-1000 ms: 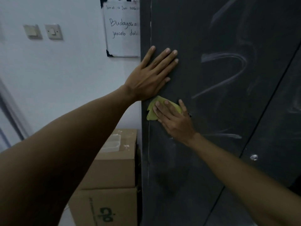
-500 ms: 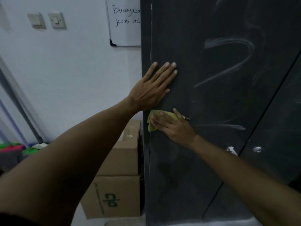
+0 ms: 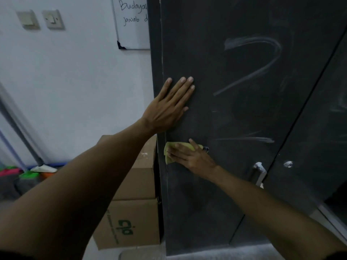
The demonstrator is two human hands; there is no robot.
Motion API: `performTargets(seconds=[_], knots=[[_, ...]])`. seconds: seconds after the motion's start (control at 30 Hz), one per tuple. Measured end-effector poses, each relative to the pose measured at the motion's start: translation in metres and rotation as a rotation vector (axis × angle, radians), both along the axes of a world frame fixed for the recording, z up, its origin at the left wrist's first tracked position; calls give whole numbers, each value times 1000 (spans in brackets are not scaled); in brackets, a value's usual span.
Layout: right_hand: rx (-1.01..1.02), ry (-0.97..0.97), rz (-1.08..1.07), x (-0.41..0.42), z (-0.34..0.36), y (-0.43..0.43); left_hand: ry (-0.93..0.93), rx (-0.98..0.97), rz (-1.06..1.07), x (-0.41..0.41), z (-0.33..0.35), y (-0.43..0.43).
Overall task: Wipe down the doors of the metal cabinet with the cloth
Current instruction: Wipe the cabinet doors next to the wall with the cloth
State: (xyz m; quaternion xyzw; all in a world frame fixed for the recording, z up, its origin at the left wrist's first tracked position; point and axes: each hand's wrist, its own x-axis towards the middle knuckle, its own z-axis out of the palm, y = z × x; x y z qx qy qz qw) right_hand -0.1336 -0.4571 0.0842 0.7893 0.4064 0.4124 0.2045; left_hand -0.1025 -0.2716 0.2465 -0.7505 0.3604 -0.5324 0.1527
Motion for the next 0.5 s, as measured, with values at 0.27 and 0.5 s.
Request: performTargets(seconds=[0.27, 0.5], knots=[[354, 40, -199, -6, -5, -2, 32, 2, 16, -4, -8, -12], [414, 77, -225, -5, -21, -9, 63, -46, 16, -6, -17, -17]])
